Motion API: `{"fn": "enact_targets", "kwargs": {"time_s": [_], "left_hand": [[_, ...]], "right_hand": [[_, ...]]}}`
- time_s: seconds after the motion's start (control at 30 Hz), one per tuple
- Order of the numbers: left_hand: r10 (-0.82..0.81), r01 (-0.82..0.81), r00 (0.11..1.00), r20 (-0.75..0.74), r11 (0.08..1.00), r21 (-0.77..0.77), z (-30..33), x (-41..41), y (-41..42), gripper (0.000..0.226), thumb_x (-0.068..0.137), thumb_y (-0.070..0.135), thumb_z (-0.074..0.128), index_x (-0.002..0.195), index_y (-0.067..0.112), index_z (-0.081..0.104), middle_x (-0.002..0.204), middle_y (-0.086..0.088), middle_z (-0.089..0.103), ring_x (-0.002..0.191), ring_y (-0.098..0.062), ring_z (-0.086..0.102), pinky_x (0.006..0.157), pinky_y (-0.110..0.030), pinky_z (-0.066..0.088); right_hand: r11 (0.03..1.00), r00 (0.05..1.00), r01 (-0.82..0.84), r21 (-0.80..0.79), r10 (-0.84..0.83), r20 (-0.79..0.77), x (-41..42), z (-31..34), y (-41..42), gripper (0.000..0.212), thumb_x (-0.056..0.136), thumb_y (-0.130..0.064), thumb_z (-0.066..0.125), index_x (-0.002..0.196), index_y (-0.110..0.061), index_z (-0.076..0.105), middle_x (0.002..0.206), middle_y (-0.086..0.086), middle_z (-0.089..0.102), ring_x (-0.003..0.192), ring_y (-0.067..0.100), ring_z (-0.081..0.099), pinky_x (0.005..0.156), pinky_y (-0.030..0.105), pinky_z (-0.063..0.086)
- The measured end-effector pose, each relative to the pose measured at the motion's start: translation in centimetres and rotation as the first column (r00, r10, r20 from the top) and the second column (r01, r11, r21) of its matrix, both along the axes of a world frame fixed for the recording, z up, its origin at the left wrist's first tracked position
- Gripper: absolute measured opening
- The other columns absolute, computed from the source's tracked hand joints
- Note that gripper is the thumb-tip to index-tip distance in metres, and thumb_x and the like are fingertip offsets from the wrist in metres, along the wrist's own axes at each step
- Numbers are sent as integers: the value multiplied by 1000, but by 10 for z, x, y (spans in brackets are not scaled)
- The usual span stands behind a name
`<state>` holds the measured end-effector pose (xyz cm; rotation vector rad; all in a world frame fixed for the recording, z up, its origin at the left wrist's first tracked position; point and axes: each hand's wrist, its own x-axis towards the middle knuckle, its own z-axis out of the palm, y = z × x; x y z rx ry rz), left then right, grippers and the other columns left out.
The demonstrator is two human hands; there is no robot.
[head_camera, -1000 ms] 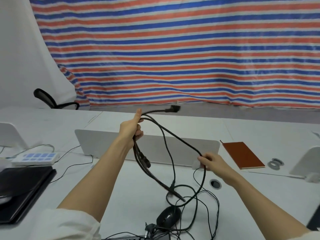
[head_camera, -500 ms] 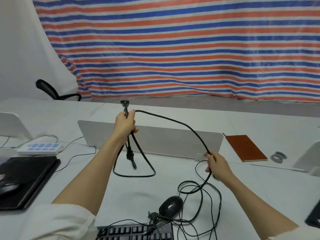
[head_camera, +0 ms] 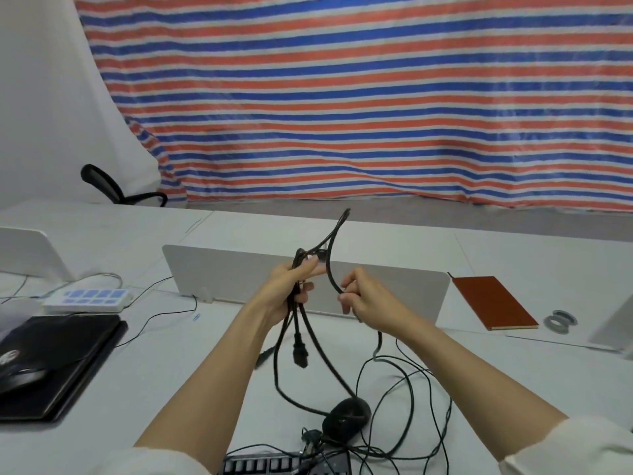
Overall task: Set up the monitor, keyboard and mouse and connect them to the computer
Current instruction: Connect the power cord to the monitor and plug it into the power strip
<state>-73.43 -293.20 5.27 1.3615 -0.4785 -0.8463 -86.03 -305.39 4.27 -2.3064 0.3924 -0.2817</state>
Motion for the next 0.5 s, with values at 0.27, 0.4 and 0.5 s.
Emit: {"fn": "enact_targets", "kwargs": {"time_s": [0.27,0.4,0.5], "left_hand": [[72,-73,991,112,997,6,-6,-5,-15,23,83,6,67,96,13,50,93,-12,55,54,-7,39,41,-16,31],[228,-224,974,5,961,-159,3,10,-13,13,91,-2,52,90,11,51,80,-6,51,50,-5,36,38,-14,27],[349,-371,928,-129,887,-273,9,31,-3,16,96,-1,42,87,10,50,77,-3,51,49,-5,35,36,-14,28]], "right_hand": [[979,998,64,196,-65,-1,-10,-8,4,19,91,-27,57,96,-16,42,67,-1,68,48,11,49,54,24,41],[949,994,69,307,-90,55,-28,-26,-5,19,90,-28,60,85,-10,55,63,0,57,56,9,51,62,25,40],[949,993,119,290,-121,-11,-46,-51,-21,22,94,-28,54,80,-11,52,71,3,58,57,1,52,60,21,36]]}}
